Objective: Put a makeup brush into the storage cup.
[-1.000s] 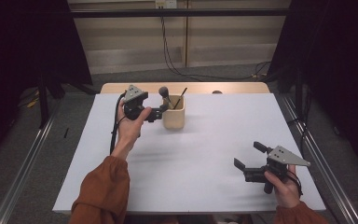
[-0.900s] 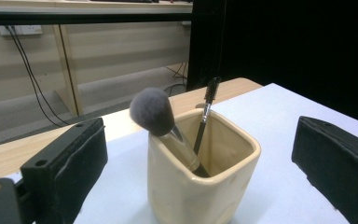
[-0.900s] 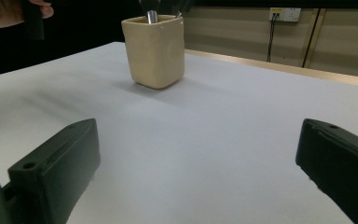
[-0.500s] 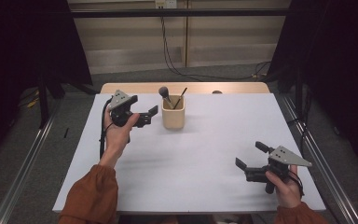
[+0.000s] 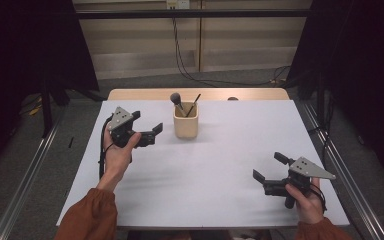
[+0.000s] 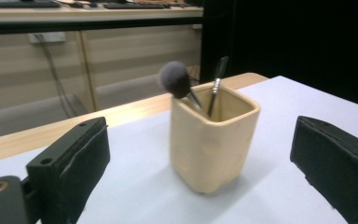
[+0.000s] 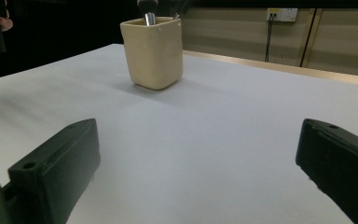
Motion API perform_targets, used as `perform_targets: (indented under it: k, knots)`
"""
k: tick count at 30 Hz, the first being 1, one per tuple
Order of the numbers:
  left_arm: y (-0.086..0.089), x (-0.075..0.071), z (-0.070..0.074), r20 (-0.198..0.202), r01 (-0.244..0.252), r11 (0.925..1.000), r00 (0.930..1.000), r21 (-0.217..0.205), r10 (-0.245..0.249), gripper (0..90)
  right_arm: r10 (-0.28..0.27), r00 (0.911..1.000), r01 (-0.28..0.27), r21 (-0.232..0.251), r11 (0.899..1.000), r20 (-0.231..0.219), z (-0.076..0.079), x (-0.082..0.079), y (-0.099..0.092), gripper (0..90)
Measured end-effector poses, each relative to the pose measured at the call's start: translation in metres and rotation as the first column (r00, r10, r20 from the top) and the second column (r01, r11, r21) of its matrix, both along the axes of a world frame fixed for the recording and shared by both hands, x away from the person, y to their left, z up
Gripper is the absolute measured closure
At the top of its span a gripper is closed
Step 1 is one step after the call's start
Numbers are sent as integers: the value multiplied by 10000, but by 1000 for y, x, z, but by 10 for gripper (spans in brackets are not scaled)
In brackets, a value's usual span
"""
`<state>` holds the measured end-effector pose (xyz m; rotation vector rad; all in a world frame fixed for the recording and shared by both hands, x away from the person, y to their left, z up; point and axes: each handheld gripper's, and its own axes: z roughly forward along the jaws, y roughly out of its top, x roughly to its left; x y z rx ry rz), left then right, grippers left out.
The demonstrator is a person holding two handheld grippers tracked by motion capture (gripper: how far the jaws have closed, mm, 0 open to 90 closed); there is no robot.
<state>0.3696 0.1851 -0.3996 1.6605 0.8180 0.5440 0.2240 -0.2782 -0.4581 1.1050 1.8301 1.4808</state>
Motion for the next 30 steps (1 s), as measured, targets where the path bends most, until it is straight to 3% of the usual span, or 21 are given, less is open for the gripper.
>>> perform_targets:
  k: [8,18,30]
  knots:
    - [18,-14,-1,-61,-58,10000,10000,69,59,33,32,10000,-32,-28,10000,-37,0,0,0,0]
    - [33,-32,-14,-270,-348,9994,9990,29,349,29,36,10000,-36,-34,10000,-39,0,-1,0,0]
    - [45,-69,-22,-144,-636,9974,9978,326,641,29,40,10000,-40,-40,10000,-3,1,-2,1,0]
